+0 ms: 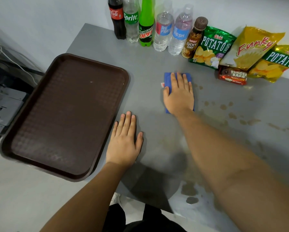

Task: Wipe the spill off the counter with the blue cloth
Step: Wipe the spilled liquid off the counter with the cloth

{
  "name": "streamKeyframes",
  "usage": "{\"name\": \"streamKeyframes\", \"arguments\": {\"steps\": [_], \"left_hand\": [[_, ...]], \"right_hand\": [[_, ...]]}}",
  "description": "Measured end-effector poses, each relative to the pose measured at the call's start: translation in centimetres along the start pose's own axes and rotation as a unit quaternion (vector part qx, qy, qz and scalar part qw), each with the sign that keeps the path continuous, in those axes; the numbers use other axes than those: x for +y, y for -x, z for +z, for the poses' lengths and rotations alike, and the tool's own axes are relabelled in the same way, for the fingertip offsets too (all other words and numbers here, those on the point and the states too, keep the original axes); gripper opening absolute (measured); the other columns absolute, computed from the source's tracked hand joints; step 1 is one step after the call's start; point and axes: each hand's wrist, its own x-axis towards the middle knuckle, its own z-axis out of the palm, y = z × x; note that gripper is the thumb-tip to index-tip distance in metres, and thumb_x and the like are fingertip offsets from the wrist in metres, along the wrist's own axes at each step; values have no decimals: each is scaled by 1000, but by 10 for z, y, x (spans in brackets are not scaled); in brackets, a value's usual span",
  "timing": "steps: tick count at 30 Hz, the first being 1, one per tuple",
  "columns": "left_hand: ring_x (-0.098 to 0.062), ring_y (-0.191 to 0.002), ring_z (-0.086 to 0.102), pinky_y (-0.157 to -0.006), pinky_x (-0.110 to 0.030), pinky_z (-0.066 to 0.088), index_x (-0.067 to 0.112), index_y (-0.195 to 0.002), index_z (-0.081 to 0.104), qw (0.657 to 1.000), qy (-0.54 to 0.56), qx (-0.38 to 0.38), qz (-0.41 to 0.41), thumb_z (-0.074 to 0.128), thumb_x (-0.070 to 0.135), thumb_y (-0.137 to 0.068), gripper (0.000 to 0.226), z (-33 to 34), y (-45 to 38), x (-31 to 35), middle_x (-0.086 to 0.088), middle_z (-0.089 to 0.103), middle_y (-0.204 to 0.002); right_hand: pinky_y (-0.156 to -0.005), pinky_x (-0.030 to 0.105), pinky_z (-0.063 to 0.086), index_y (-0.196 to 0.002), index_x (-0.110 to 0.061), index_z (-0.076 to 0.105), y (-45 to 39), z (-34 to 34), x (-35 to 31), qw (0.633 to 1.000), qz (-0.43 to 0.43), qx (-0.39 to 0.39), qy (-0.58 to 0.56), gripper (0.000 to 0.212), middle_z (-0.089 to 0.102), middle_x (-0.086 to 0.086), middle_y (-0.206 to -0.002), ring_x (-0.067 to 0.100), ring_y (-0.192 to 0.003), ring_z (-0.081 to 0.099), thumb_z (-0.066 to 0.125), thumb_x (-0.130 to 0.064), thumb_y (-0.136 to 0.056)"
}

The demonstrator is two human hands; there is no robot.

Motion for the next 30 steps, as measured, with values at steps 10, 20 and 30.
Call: {"name": "streamKeyframes", "arguments": {"steps": [10, 20, 30], "left_hand": [[-18, -161, -6, -130, -40, -3, 13, -166, 14, 1000, 9, -19, -2, 26, 49, -109, 68, -7, 0, 3, -5, 5, -174], [-22, -161, 0, -130, -41, -2, 10, -164, 21, 1000, 15, -17, 0, 28, 47, -107, 68, -11, 0, 6, -8, 11, -173], [-24, -161, 5, -130, -40, -1, 8, -163, 25, 1000, 16, -2, -1, 32, 43, -106, 67, -12, 2, 8, -10, 15, -172]], "right_hand": [[-130, 44, 6, -164, -17, 15, 27, -12, 48, 996, 87, 12, 12, 65, 14, 5, -172, 25, -159, 8, 29, -42, -105], [-128, 45, 13, -163, -16, 19, 151, -4, 14, 994, 106, 15, 29, 65, 19, 7, -171, 27, -158, 16, 36, -37, -104], [-129, 44, 11, -162, -18, 26, 127, 7, -34, 1000, 5, -8, 8, 66, 18, 5, -171, 23, -159, 13, 33, -39, -100]]}}
